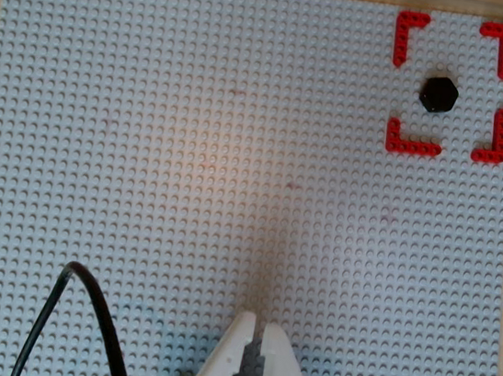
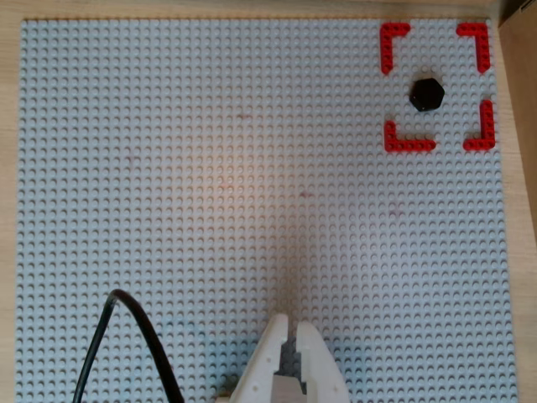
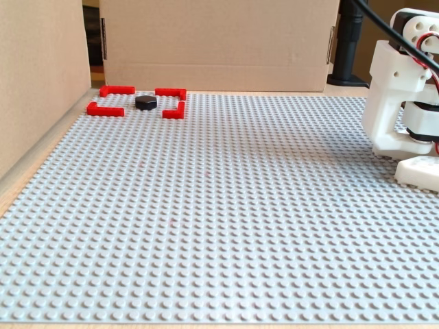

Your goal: Grab the Lego and store it in red box

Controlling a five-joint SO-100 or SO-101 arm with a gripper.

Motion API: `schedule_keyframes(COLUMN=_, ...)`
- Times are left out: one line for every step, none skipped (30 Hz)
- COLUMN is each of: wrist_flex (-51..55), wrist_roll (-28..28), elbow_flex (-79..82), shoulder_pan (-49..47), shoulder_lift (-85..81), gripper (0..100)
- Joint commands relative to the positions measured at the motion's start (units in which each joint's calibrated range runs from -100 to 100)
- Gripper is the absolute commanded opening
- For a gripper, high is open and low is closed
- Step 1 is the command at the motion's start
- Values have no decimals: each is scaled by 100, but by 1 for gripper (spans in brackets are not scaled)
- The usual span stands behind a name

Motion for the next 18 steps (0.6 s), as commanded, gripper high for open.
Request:
schedule_keyframes(wrist_flex=23, wrist_roll=20, elbow_flex=127, shoulder_pan=9, shoulder_lift=-531, gripper=2)
schedule_keyframes(wrist_flex=23, wrist_roll=20, elbow_flex=173, shoulder_pan=16, shoulder_lift=-632, gripper=2)
schedule_keyframes(wrist_flex=23, wrist_roll=20, elbow_flex=227, shoulder_pan=16, shoulder_lift=-726, gripper=2)
schedule_keyframes(wrist_flex=23, wrist_roll=20, elbow_flex=273, shoulder_pan=16, shoulder_lift=-819, gripper=2)
schedule_keyframes(wrist_flex=23, wrist_roll=20, elbow_flex=291, shoulder_pan=16, shoulder_lift=-878, gripper=2)
schedule_keyframes(wrist_flex=23, wrist_roll=20, elbow_flex=291, shoulder_pan=9, shoulder_lift=-946, gripper=2)
schedule_keyframes(wrist_flex=32, wrist_roll=20, elbow_flex=300, shoulder_pan=1, shoulder_lift=-1039, gripper=2)
schedule_keyframes(wrist_flex=32, wrist_roll=20, elbow_flex=309, shoulder_pan=1, shoulder_lift=-1132, gripper=2)
schedule_keyframes(wrist_flex=50, wrist_roll=20, elbow_flex=309, shoulder_pan=16, shoulder_lift=-1141, gripper=2)
schedule_keyframes(wrist_flex=93, wrist_roll=20, elbow_flex=300, shoulder_pan=24, shoulder_lift=-1166, gripper=2)
schedule_keyframes(wrist_flex=146, wrist_roll=20, elbow_flex=254, shoulder_pan=24, shoulder_lift=-1158, gripper=2)
schedule_keyframes(wrist_flex=172, wrist_roll=20, elbow_flex=245, shoulder_pan=24, shoulder_lift=-1149, gripper=2)
schedule_keyframes(wrist_flex=190, wrist_roll=25, elbow_flex=245, shoulder_pan=24, shoulder_lift=-1149, gripper=2)
schedule_keyframes(wrist_flex=190, wrist_roll=25, elbow_flex=245, shoulder_pan=24, shoulder_lift=-1149, gripper=2)
schedule_keyframes(wrist_flex=190, wrist_roll=25, elbow_flex=245, shoulder_pan=24, shoulder_lift=-1149, gripper=2)
schedule_keyframes(wrist_flex=190, wrist_roll=25, elbow_flex=291, shoulder_pan=16, shoulder_lift=-1149, gripper=2)
schedule_keyframes(wrist_flex=199, wrist_roll=20, elbow_flex=318, shoulder_pan=16, shoulder_lift=-1149, gripper=2)
schedule_keyframes(wrist_flex=199, wrist_roll=14, elbow_flex=345, shoulder_pan=16, shoulder_lift=-1149, gripper=2)
